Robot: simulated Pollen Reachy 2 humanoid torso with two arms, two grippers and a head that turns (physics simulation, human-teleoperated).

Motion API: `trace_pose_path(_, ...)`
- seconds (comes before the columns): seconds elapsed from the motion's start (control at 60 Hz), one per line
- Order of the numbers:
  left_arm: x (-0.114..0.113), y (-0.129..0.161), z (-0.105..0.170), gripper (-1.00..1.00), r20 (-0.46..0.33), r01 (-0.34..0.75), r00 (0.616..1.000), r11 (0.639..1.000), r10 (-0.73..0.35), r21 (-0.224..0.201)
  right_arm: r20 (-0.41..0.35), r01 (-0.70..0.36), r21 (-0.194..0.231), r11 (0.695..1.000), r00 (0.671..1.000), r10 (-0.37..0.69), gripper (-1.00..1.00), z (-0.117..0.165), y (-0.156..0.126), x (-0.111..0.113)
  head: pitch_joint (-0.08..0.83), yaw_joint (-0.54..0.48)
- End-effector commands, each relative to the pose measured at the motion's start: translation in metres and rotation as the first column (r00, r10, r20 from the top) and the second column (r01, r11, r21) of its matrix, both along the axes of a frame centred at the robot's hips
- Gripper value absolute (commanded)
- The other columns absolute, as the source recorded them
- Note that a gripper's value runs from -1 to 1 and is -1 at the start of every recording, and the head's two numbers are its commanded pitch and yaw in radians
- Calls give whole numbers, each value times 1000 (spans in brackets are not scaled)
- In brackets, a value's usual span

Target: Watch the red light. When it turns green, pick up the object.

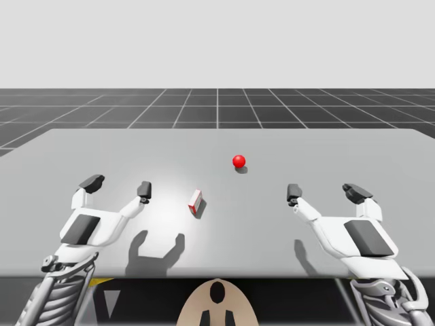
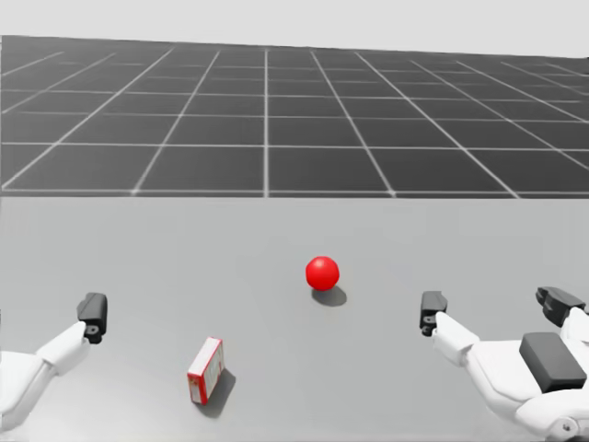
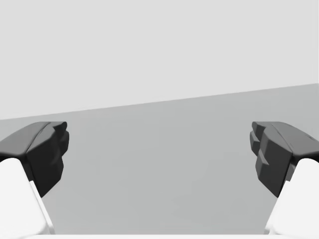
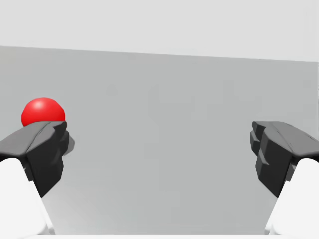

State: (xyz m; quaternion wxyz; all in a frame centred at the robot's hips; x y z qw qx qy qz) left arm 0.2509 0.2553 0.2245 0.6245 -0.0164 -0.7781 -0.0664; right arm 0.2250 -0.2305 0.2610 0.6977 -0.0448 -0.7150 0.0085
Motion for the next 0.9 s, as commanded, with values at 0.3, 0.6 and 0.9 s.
trace_pose_path(0.3,0,-2,0,-1000,-1,1,1000,1000,-1,16,4,6,15,1000,1000,-6,-1000,-1,2,0,463,-146)
trace_pose_path(0.6,-1,-3,0,-1000,-1,3,1000,1000,-3,15,2,4,9,1000,1000,-4,-1000,-2,2,0,462,-134)
trace_pose_path(0.9,-2,-4,0,-1000,-2,4,1000,1000,-4,17,0,5,4,1000,1000,-5,-1000,-2,2,0,462,-132)
